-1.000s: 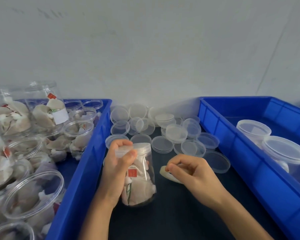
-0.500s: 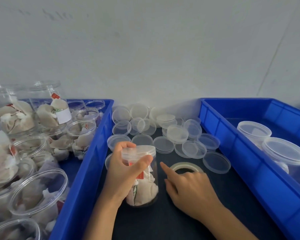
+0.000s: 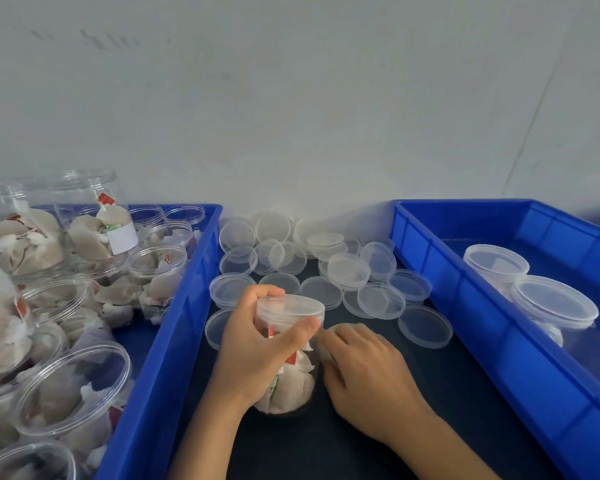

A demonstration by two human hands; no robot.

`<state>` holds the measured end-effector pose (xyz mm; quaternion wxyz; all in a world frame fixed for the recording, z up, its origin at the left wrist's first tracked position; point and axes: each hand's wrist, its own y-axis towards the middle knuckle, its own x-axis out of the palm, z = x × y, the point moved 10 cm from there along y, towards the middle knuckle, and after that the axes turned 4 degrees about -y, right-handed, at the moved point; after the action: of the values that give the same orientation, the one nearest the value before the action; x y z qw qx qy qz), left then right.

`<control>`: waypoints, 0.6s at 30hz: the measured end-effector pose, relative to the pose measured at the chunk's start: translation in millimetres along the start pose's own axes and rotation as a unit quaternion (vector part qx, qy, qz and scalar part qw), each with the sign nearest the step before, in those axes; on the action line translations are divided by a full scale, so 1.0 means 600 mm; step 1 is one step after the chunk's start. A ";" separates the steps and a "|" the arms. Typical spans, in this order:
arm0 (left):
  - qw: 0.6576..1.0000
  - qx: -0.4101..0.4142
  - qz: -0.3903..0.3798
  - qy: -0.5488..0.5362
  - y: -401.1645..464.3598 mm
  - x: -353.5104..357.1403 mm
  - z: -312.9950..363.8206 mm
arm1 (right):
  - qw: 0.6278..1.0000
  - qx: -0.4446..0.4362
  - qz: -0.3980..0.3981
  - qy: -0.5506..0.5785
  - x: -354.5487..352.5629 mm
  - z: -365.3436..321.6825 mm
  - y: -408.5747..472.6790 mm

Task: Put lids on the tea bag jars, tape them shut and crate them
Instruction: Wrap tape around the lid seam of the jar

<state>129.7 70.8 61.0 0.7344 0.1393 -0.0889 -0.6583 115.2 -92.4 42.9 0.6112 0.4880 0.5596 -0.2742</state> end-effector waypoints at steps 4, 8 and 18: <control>0.999 0.017 0.005 -0.029 -0.004 0.014 0.004 | 0.913 0.065 -0.008 0.404 -0.016 0.029 -0.010; 0.994 -0.008 -0.063 -0.094 -0.009 0.053 -0.005 | 0.886 0.016 0.013 0.463 -0.033 -0.002 -0.009; 0.987 0.007 -0.072 -0.144 -0.014 0.055 -0.007 | 0.872 0.049 0.086 0.480 -0.045 0.019 0.002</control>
<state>127.0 37.5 52.6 0.6635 0.0547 -0.1881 -0.7221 114.9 -107.9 67.8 0.2635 0.6349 0.7260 0.0205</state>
